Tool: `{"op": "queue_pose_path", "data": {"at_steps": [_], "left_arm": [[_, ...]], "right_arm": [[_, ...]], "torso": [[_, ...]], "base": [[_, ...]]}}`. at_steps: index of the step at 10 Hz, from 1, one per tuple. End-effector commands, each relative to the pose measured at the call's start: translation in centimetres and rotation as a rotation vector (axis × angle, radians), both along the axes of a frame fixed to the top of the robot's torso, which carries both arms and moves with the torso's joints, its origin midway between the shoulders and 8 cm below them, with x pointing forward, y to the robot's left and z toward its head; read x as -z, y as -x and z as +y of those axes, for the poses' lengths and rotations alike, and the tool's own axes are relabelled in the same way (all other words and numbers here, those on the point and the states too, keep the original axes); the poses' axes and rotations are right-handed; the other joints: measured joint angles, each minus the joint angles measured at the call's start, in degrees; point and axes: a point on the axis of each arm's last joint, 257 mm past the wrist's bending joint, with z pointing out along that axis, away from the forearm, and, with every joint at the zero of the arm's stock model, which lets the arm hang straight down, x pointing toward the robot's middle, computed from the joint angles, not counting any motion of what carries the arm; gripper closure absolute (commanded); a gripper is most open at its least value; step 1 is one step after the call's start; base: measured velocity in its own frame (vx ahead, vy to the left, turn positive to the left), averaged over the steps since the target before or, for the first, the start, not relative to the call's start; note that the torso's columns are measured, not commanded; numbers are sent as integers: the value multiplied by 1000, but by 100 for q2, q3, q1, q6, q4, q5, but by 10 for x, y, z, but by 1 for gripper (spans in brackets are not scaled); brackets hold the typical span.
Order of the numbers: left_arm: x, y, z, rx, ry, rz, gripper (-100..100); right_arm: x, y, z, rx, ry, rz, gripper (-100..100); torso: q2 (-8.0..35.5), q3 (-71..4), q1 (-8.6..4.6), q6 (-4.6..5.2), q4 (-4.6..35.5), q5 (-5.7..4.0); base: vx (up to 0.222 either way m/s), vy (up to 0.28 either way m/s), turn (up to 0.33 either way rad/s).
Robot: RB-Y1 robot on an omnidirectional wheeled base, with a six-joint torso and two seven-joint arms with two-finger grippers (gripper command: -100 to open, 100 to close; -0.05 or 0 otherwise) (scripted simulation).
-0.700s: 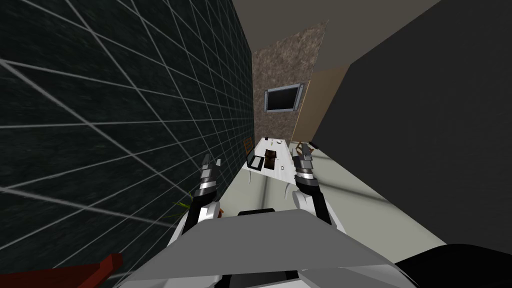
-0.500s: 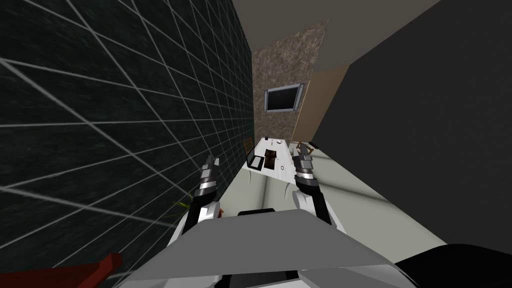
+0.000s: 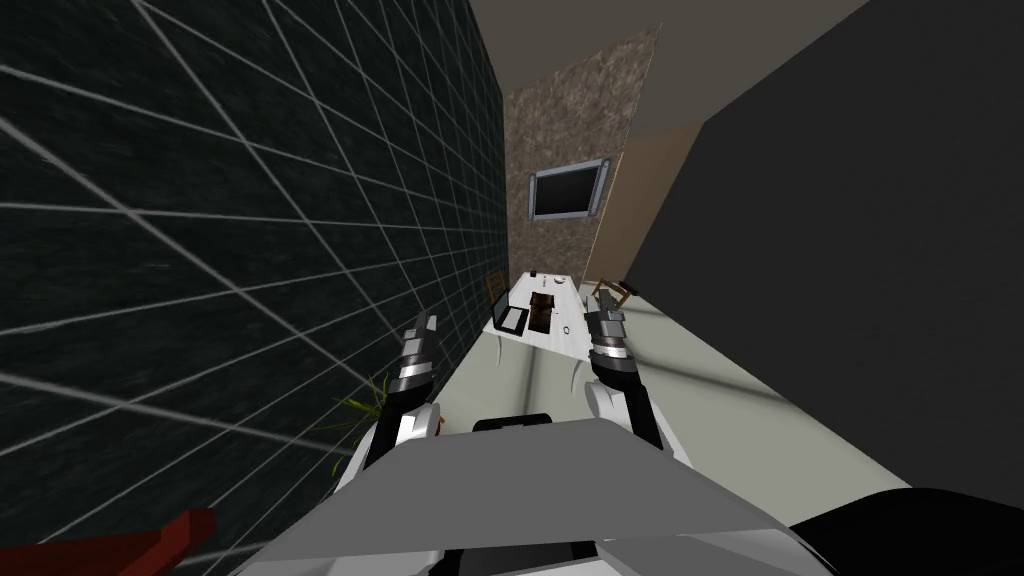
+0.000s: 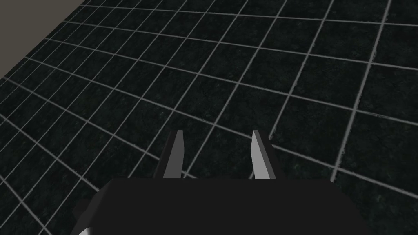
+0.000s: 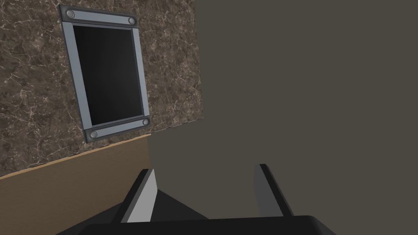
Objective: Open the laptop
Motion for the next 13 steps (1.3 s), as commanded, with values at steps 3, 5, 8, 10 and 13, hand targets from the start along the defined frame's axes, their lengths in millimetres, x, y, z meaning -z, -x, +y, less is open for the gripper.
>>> {"op": "queue_pose_path", "data": {"at_steps": [3,5,8,10,13], "left_arm": [[3,-2,-4,20,-37,14,-100],[10,-7,-10,46,-87,40,-100],[28,-20,-19,78,-155,100,-100],[38,-27,-23,85,-173,130,-100],[62,-44,-31,92,-189,199,-100]], "right_arm": [[0,0,0,0,0,0,0],[0,0,0,0,0,1,0],[0,0,0,0,0,1,0],[0,0,0,0,0,1,0],[0,0,0,0,0,1,0]], "torso": [[1269,-2538,0,0,1269,0],[1509,-3048,4,0,1512,1],[1533,-3077,1,0,1536,0],[1524,-3083,-1,0,1534,-1],[1537,-3075,1,-1,1537,0]], "base": [[6,1,-9],[34,6,-41],[60,8,-69],[96,13,-83],[98,23,-106]]}}
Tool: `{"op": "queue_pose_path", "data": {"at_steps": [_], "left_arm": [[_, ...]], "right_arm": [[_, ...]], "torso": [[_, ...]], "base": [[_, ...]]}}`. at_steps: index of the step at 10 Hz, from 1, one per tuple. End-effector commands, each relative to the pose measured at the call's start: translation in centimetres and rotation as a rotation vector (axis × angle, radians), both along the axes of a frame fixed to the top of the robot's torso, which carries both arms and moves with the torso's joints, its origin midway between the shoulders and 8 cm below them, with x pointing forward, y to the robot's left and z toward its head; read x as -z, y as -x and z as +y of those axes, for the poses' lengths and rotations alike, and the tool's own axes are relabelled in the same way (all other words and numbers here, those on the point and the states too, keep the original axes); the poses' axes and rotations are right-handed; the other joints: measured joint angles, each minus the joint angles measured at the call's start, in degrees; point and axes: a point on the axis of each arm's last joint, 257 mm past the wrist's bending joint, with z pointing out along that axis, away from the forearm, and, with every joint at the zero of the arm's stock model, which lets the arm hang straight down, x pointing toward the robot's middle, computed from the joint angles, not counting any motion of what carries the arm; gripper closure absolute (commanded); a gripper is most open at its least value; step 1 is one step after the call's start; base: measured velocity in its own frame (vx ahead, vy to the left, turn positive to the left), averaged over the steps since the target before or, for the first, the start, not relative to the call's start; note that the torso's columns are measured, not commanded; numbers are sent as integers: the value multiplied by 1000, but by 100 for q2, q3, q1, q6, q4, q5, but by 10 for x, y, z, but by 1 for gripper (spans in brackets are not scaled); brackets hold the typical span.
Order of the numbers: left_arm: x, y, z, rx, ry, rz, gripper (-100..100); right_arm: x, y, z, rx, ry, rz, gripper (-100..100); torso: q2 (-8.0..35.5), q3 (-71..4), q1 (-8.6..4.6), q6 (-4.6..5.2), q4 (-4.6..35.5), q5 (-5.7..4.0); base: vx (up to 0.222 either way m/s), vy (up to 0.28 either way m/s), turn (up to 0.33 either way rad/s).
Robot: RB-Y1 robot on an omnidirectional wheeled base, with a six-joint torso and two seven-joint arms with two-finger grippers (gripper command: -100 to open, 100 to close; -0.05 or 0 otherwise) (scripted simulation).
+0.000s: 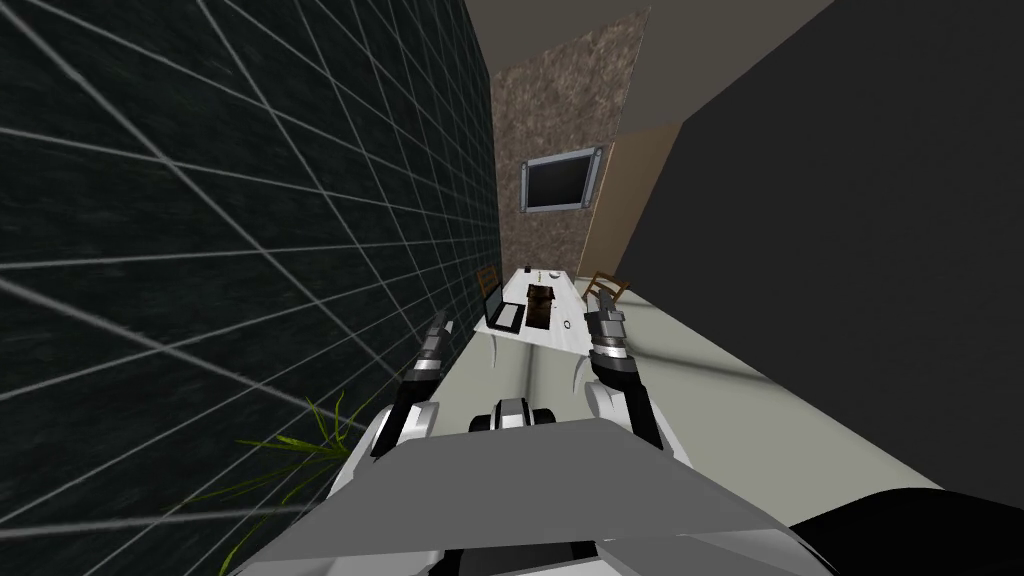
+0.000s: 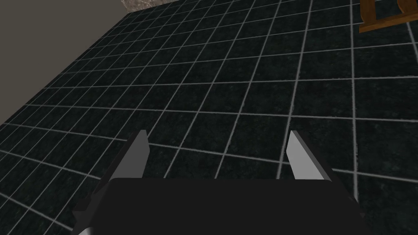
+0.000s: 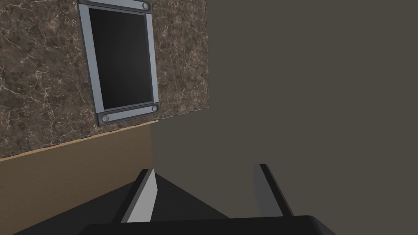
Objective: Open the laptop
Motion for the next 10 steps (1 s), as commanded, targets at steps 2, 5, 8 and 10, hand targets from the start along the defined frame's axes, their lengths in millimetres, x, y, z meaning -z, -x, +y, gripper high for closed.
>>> {"op": "queue_pose_path", "data": {"at_steps": [2,5,8,10], "left_arm": [[30,-19,-10,0,-20,88,-100],[55,-34,-19,8,-65,159,-100],[80,-44,-22,20,-139,224,-100],[96,-51,-23,25,-193,268,-100]], "right_arm": [[0,0,0,0,0,0,0],[0,0,0,0,0,0,0],[0,0,0,0,0,0,0],[0,0,0,0,0,0,0]], "torso": [[-5,-3,2,0,-1,1],[-5,-3,-7,0,-2,-2],[2,2,2,2,1,1],[-1,-1,0,1,0,0]], "base": [[113,40,-128],[120,21,-105],[97,32,-104],[98,33,-111]]}}
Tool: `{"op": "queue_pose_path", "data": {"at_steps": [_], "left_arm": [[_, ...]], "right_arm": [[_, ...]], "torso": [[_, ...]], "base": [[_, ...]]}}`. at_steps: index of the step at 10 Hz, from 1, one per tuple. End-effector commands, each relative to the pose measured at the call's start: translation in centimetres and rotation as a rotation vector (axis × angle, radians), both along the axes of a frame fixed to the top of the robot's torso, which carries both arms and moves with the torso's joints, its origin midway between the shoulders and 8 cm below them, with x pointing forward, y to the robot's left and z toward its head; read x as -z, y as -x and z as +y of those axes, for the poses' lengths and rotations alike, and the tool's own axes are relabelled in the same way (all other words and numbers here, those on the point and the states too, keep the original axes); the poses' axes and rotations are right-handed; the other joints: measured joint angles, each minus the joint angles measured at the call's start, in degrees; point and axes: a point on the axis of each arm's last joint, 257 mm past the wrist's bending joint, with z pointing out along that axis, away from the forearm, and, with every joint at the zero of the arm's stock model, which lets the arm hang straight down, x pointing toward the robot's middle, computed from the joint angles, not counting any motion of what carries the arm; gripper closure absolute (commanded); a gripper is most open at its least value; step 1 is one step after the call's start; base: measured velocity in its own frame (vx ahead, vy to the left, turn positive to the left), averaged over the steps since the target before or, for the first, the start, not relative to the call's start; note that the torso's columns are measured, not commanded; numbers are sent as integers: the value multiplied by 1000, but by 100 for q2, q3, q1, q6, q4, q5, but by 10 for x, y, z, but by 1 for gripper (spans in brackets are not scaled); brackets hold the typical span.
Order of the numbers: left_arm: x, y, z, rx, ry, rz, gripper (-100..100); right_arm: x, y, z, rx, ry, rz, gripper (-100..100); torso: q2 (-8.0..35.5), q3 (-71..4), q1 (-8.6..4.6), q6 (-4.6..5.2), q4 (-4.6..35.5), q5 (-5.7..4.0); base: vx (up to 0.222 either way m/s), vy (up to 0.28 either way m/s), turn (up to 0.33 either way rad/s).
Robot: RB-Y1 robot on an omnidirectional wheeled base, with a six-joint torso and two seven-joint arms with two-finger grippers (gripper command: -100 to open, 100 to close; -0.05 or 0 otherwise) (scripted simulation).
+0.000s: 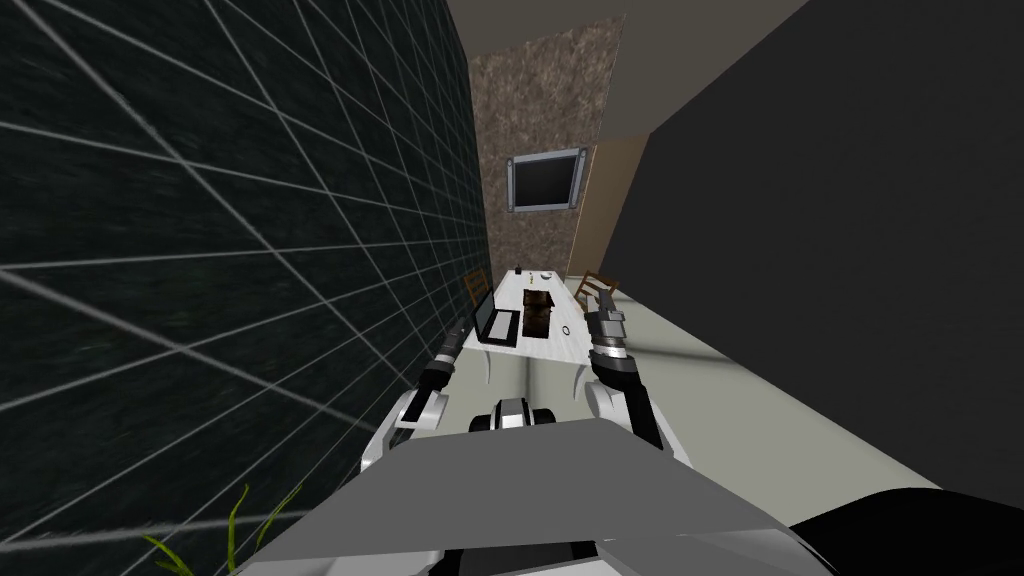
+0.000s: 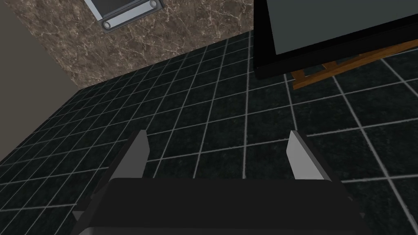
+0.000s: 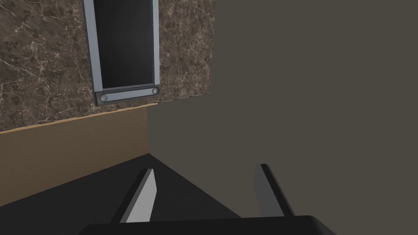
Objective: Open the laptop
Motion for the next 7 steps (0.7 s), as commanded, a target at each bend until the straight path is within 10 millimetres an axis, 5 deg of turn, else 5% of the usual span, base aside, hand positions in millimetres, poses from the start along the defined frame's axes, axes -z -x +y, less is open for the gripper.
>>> {"op": "queue_pose_path", "data": {"at_steps": [1,6,7], "left_arm": [[16,-7,0,6,-57,48,-100],[56,-21,6,11,-190,153,-100],[50,-20,4,12,-171,138,-100]], "right_arm": [[0,0,0,0,0,0,0],[0,0,0,0,0,0,0],[0,0,0,0,0,0,0]], "torso": [[0,0,-5,-1,0,-1],[-5,-4,3,-2,-2,1],[-3,-2,-6,0,-1,-1]], "base": [[92,19,-55],[93,39,-102],[49,15,-19]]}}
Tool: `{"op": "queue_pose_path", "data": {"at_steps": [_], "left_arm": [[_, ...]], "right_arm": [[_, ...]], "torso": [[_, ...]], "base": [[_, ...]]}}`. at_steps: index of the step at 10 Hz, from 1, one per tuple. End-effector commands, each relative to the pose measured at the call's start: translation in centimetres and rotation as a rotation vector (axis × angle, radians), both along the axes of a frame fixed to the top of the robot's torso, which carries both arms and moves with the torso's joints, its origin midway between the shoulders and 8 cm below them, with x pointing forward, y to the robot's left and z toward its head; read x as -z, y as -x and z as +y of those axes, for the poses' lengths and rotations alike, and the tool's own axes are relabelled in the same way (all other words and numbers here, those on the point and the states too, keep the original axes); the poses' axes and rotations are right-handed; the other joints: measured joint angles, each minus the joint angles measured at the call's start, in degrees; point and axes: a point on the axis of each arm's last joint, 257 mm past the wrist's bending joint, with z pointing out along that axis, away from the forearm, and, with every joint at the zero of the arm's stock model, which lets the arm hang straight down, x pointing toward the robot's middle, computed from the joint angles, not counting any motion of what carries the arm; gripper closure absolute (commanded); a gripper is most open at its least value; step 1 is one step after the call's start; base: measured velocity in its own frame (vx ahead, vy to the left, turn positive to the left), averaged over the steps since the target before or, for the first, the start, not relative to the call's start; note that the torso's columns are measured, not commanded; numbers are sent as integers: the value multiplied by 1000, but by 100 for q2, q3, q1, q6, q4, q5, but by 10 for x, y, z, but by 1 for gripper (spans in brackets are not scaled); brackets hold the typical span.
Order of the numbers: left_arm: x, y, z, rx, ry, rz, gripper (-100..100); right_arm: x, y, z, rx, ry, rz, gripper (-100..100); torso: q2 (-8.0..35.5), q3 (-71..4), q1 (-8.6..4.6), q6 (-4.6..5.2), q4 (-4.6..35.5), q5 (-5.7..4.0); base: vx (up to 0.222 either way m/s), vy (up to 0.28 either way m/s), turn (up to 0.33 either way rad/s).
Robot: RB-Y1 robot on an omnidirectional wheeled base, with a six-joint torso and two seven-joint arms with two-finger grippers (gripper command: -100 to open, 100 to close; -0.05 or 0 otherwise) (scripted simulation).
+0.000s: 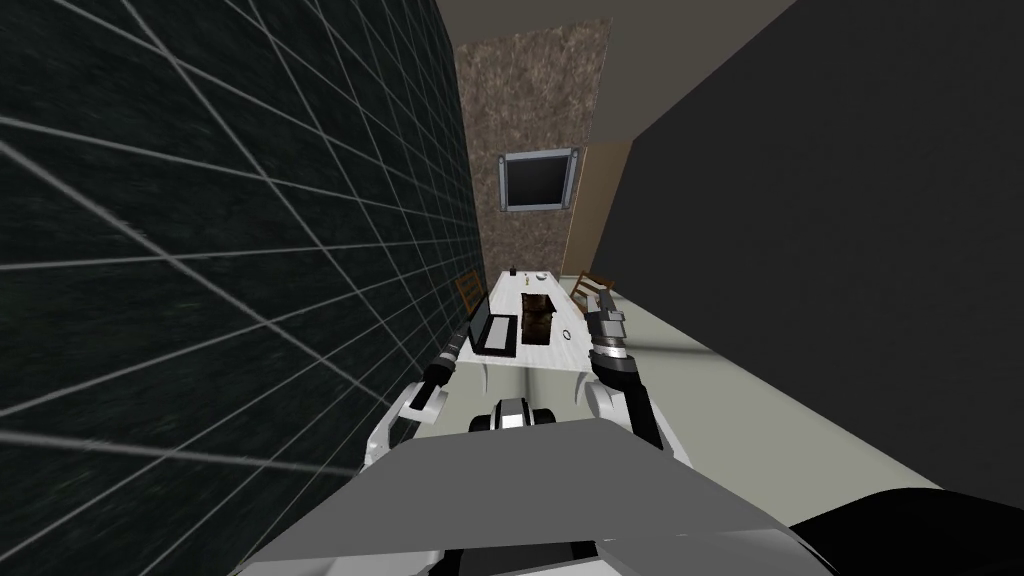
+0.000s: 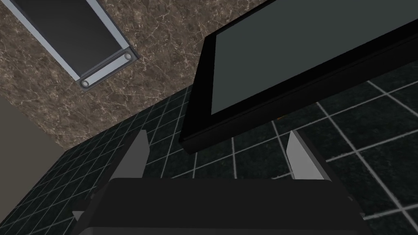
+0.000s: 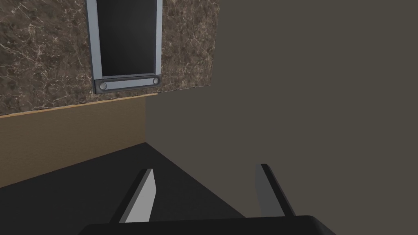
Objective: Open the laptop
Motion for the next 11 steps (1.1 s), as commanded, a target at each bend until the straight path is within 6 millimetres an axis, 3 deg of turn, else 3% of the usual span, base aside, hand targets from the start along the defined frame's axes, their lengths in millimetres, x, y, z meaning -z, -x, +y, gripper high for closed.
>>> {"op": "queue_pose_path", "data": {"at_steps": [1,2,10,11], "left_arm": [[1,-1,0,-1,-4,4,-100],[1,-1,0,-1,-3,4,100],[9,-1,22,8,-389,-53,100],[3,-3,22,2,-348,-57,100]], "right_arm": [[0,0,0,0,0,0,0],[0,0,0,0,0,0,0],[0,0,0,0,0,0,0],[0,0,0,0,0,0,0]], "torso": [[19,11,-6,-2,5,-2],[27,17,-5,-1,8,-2],[-21,-10,-7,21,-29,16],[-17,-7,-11,15,-24,13]], "base": [[12,4,4],[7,1,-2],[-10,-119,16],[-12,-80,9]]}}
